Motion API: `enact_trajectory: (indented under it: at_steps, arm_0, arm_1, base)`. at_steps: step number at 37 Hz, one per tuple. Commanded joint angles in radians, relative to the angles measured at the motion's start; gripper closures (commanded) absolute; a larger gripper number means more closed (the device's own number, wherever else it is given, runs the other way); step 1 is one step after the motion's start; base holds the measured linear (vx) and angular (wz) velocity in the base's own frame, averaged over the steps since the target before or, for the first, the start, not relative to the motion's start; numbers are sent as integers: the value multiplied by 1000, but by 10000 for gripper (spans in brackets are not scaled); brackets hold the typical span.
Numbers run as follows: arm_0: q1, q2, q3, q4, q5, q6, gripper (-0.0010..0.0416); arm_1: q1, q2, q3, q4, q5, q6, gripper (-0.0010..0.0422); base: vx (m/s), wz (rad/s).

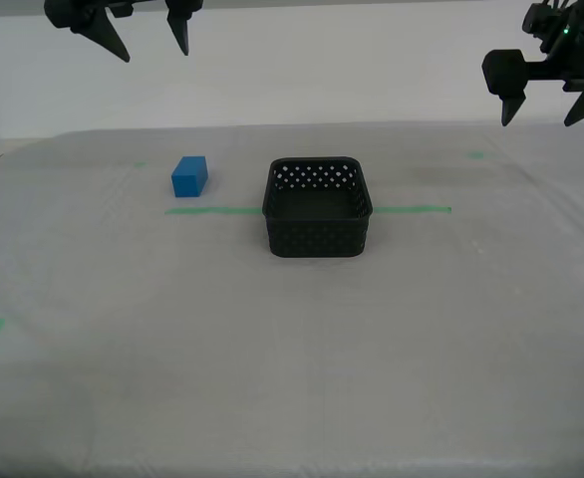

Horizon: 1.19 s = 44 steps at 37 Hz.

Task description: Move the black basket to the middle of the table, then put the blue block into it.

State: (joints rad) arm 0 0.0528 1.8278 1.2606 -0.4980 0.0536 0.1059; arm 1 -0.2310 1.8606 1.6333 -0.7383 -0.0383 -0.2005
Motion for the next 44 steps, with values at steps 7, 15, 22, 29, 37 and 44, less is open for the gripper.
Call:
enact_trajectory:
  at_steps: [7,15,22,29,37,44]
  arm_0:
    - [0,0,1,1,-1,-2,7]
    - [0,0,1,2,0,-2,7]
    - [0,0,1,2,-1,-2,7]
    - [0,0,1,2,-1,-2,7]
    - [0,0,1,3,-1,-2,7]
    - [0,0,1,3,0,-2,7]
  arm_1:
    - [2,0,-50,90,-15,-6,12]
    - [3,0,-112,183,-22,-6,12]
    - [4,0,-189,303,-35,-6,11]
    - [7,0,-229,347,-35,-14,12]
    - [10,0,-233,348,-34,-14,11]
    - [11,0,-234,354,-34,-12,11]
  base:
    - [0,0]
    - [0,0]
    - [0,0]
    - [0,0]
    - [0,0]
    - [0,0]
